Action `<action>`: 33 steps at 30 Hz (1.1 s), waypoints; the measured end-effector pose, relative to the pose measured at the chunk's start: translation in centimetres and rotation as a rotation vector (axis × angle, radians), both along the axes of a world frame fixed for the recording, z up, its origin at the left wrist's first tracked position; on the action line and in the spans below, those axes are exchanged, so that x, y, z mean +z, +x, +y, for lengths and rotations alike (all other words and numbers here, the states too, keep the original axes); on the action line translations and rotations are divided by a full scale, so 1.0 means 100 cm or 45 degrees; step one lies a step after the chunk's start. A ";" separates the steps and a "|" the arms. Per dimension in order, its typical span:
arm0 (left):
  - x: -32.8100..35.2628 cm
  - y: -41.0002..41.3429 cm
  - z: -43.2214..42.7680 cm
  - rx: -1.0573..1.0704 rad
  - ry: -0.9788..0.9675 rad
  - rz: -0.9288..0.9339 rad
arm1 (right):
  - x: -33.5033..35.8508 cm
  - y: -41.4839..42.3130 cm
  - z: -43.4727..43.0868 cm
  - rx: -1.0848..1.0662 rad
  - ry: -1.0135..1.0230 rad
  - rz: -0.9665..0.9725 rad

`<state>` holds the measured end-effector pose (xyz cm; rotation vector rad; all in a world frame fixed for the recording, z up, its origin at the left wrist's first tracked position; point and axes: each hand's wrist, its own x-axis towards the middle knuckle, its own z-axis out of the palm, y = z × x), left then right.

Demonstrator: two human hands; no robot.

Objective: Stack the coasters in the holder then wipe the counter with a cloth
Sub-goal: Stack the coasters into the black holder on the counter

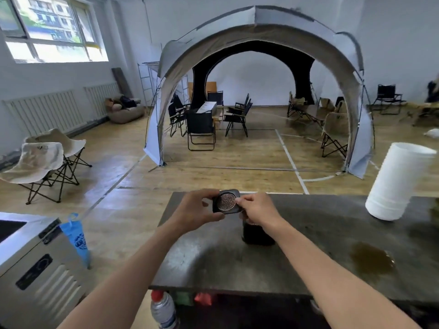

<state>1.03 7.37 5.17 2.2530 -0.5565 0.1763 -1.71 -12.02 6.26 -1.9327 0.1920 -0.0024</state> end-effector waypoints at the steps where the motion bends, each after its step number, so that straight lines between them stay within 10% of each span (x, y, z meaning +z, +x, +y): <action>1: 0.001 0.004 -0.017 -0.050 0.003 0.007 | 0.002 -0.003 -0.019 -0.055 0.011 0.025; 21: -0.036 0.017 -0.079 -0.207 -0.127 0.326 | -0.039 -0.009 -0.088 -0.371 0.426 0.501; 26: -0.045 0.015 -0.074 -0.246 -0.095 0.396 | -0.043 -0.020 -0.096 -0.217 -0.132 -0.128; 33: -0.063 0.020 -0.078 -0.262 -0.123 0.414 | -0.065 -0.022 -0.097 0.210 -0.730 -0.176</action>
